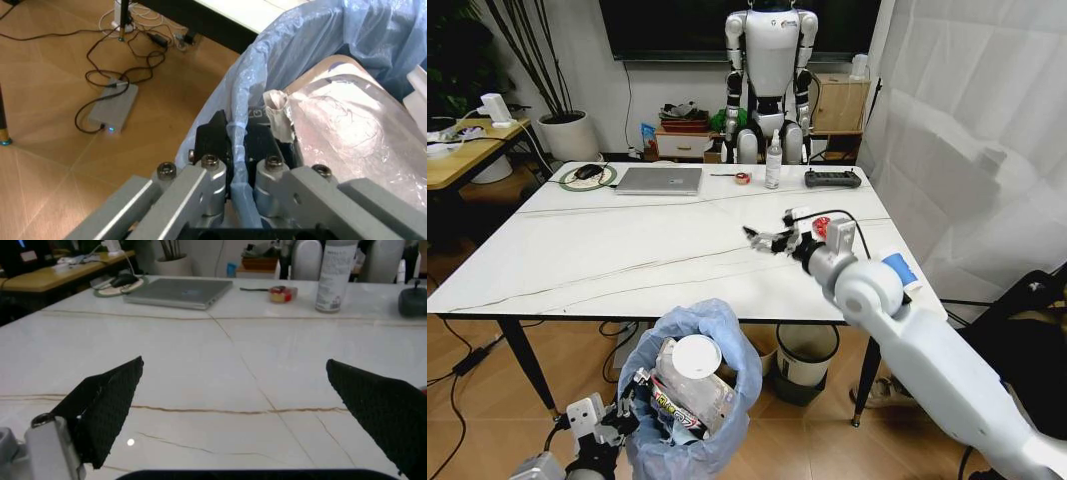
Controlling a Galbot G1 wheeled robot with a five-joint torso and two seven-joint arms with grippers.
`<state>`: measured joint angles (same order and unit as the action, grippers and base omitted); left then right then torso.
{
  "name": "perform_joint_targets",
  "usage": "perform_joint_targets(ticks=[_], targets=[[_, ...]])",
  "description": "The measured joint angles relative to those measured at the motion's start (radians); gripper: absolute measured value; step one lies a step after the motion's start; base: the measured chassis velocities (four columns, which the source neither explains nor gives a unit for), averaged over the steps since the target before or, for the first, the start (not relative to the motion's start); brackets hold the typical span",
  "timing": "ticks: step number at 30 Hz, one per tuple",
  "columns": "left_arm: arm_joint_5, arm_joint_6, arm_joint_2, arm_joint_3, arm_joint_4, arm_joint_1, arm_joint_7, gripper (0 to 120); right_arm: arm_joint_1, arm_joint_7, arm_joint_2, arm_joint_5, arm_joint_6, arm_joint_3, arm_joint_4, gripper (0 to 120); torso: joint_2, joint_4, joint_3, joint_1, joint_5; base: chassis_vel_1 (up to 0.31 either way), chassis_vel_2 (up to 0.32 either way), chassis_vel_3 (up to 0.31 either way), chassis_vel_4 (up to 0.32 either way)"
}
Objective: Pick up the trash bin and place the trash from the table into it.
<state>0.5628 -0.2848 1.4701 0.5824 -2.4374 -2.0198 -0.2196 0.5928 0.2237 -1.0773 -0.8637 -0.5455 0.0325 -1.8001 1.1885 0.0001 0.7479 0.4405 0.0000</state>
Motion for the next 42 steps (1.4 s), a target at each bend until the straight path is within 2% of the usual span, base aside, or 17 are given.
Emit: perform_joint_targets(ticks=[3,11,17,42], targets=[[-0.002,0.001,0.002,0.000,-0.002,-0.001,0.001,0,-0.025,-0.059,-0.030,0.040,-0.005,-0.033,0.146,100,0.000,-0.0001,0.000,0.000,0.0001,0.000,0.000,0.000,0.000],[-0.003,0.002,0.003,-0.001,-0.002,0.000,0.002,0,-0.052,-0.111,-0.023,0.158,-0.006,-0.055,0.331,100,0.000,-0.0003,0.000,0.000,0.0000,0.000,0.000,0.000,0.000],[-0.002,0.002,0.003,-0.002,0.001,0.003,0.002,0,-0.070,-0.127,-0.019,0.189,-0.006,-0.073,0.405,100,0.000,-0.0002,0.000,0.000,0.0001,0.000,0.000,0.000,0.000],[0.004,0.002,0.002,-0.001,0.010,0.009,0.002,0,-0.096,-0.172,0.012,0.227,0.025,-0.072,0.537,100,0.000,-0.0002,0.000,0.000,0.0000,0.000,0.000,0.000,0.000]])
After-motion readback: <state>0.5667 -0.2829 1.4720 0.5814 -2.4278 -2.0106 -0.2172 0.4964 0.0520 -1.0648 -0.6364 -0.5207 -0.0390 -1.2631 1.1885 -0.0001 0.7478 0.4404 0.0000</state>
